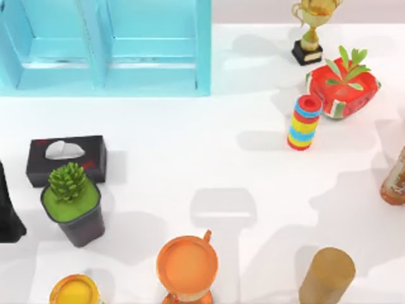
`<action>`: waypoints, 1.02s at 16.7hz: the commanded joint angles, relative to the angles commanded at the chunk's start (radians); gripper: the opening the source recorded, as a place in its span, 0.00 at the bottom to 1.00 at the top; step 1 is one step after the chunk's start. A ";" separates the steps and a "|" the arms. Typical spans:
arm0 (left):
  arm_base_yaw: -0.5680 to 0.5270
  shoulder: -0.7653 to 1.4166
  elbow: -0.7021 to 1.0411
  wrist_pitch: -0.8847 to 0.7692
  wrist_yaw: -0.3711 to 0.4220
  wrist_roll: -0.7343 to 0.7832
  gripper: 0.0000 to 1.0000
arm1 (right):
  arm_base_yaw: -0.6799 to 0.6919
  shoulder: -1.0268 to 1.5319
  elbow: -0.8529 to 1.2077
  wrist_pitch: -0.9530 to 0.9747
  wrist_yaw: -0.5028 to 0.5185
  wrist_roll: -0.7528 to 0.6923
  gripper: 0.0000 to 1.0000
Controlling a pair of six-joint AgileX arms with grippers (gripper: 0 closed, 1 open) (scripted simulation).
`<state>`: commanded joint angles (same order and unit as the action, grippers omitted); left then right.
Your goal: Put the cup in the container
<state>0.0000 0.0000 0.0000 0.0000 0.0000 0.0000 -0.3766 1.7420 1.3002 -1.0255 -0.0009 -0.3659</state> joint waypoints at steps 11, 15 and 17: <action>0.000 0.000 0.000 0.000 0.000 0.000 1.00 | 0.000 0.000 0.000 0.000 0.000 0.000 0.75; 0.000 0.000 0.000 0.000 0.000 0.000 1.00 | 0.000 0.000 0.000 0.000 0.000 0.000 1.00; 0.000 0.000 0.000 0.000 0.000 0.000 1.00 | 0.000 0.000 0.000 0.000 0.000 0.000 1.00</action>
<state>0.0000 0.0000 0.0000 0.0000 0.0000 0.0000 -0.3766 1.7420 1.3002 -1.0255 -0.0009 -0.3659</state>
